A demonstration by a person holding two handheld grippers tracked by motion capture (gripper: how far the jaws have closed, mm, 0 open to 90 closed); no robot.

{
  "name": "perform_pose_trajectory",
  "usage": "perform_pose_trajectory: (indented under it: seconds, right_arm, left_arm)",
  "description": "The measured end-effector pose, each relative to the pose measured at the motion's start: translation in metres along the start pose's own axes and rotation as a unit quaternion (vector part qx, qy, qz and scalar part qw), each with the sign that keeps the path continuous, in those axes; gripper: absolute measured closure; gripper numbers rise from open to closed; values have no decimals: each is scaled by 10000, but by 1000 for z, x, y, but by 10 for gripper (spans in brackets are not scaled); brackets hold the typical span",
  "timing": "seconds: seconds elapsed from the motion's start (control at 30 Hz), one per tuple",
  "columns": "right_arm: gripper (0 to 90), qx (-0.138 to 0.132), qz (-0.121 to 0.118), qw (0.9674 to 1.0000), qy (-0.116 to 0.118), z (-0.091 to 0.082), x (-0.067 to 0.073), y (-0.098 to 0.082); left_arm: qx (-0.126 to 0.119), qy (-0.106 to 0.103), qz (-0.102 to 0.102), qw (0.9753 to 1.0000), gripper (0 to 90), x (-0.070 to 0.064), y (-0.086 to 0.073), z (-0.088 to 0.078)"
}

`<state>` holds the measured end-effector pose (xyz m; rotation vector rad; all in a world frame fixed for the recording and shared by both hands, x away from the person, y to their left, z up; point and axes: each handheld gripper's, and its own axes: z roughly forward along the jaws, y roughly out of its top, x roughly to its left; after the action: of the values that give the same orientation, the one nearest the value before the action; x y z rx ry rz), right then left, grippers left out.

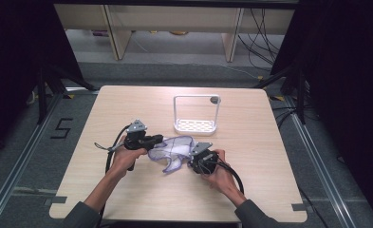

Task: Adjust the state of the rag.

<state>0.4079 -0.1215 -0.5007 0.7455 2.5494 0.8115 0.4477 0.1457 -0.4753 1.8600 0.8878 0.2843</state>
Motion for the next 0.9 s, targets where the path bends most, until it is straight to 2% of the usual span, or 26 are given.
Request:
perform_pose_trajectory:
  seconds: [0.07,0.1,0.17,0.2,0.23,0.27,0.3,0.37,0.4,0.43,0.47,0.5,0.53,0.6,0.63,0.7,0.73,0.8,0.83,0.9]
  right_arm:
    - [770,-32,107,9998,134,-1,-4,-1]
    - [793,-9,211,9995,232,-3,-7,-1]
    - [816,-89,266,9990,357,-4,-10,-2]
    - [824,-185,392,9983,377,-7,-12,-3]
    - [830,-247,419,9982,364,-9,-13,-3]
    - [835,-322,533,9971,447,-12,-15,-3]
    - [841,-471,615,9953,577,-17,-19,-3]
    - [843,-465,816,9940,563,-22,-21,-4]
    - [843,-465,816,9940,563,-22,-21,-4]
    - [845,-472,803,9940,577,-26,-24,-4]
    - [846,-549,759,9937,616,-27,-26,-4]
    - [847,-483,830,9937,580,-30,-28,-4]
    - [848,-548,928,9921,645,-30,-28,-5]
    - [849,-536,837,9924,722,-31,-30,-5]
    - [848,-550,817,9924,741,-31,-31,-5]
    - [848,-576,724,9928,760,-30,-32,-6]
    - [847,-546,800,9924,754,-31,-31,-6]
    - [846,-526,830,9926,717,-31,-30,-6]
    - [846,-510,843,9921,775,-30,-30,-6]
    - [846,-608,838,9918,744,-28,-29,-6]
  left_arm:
    - [-50,11,-65,10000,801,3,0,-1]
    - [-62,22,-95,9999,781,4,0,-3]
    - [-110,28,-157,9998,723,7,1,-9]
    - [-92,31,-114,9999,711,8,2,-12]
    - [-92,56,-76,9999,694,8,1,-16]
    - [-92,56,-76,9999,667,8,1,-16]
    - [-95,85,18,9999,639,7,1,-22]
    - [-56,44,110,9999,596,8,0,-21]
    - [-56,44,110,9999,560,8,0,-21]
    - [-49,141,139,9998,560,7,-1,-17]
    - [5,116,196,9997,523,8,-1,-12]
    - [55,97,232,9997,525,8,-2,-8]
    - [158,137,221,9995,505,10,-3,3]
    - [183,178,162,9995,494,10,-3,6]
    - [316,149,150,9993,493,15,-5,16]
    - [403,182,176,9989,485,17,-5,19]
    - [399,187,99,9990,484,19,-5,23]
    - [615,184,153,9978,472,25,-6,28]
    - [489,135,-37,9987,472,27,-6,34]
    - [570,110,10,9983,475,29,-7,36]
